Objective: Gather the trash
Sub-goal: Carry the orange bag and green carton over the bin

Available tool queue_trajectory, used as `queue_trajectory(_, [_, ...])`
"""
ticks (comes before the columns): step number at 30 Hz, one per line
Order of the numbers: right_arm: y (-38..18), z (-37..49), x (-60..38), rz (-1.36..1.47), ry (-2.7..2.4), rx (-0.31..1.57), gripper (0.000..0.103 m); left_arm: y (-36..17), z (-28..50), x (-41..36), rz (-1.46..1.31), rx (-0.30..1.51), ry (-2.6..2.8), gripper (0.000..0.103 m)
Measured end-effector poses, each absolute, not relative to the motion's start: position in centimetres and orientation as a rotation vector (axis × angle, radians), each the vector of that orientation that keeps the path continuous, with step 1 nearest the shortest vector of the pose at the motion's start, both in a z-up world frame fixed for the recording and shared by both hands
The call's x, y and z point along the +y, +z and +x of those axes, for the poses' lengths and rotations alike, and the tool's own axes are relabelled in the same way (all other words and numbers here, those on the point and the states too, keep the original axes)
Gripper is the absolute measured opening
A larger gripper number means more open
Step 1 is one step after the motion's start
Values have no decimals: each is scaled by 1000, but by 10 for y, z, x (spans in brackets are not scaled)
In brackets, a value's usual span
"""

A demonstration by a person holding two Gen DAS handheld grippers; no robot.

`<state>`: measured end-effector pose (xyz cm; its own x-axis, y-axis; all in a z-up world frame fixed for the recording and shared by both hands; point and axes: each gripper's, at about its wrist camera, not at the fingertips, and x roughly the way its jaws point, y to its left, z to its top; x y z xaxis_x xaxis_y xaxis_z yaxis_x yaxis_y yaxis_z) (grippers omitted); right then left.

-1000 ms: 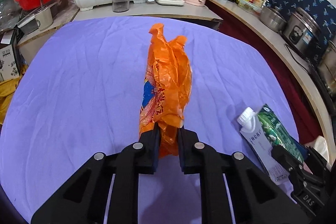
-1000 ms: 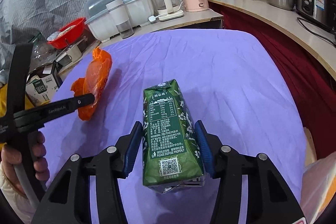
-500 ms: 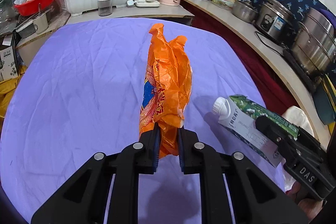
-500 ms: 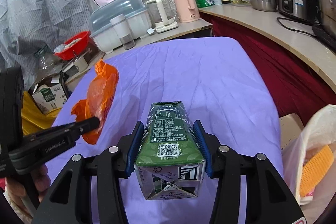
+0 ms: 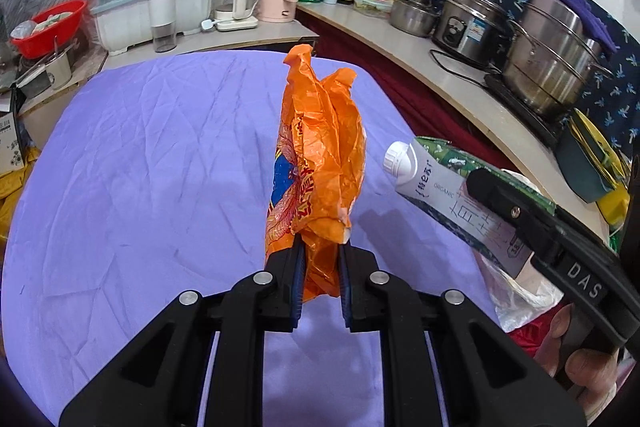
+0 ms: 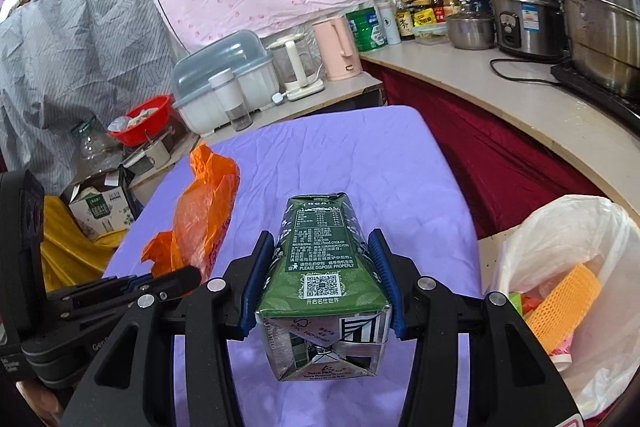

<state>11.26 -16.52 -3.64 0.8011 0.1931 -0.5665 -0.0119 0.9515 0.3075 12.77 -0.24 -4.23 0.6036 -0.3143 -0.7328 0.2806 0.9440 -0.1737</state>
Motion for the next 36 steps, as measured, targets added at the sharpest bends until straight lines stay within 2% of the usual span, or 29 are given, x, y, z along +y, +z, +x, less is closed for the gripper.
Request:
queue_trajectory(20, [-13,46,-234,354,-28,528,47,-16,80,-72,50,799,-490,14])
queue_trajectory(36, [-25,-17,-322,434,-225,493,47,-15,45,-152,161,786,-645,14])
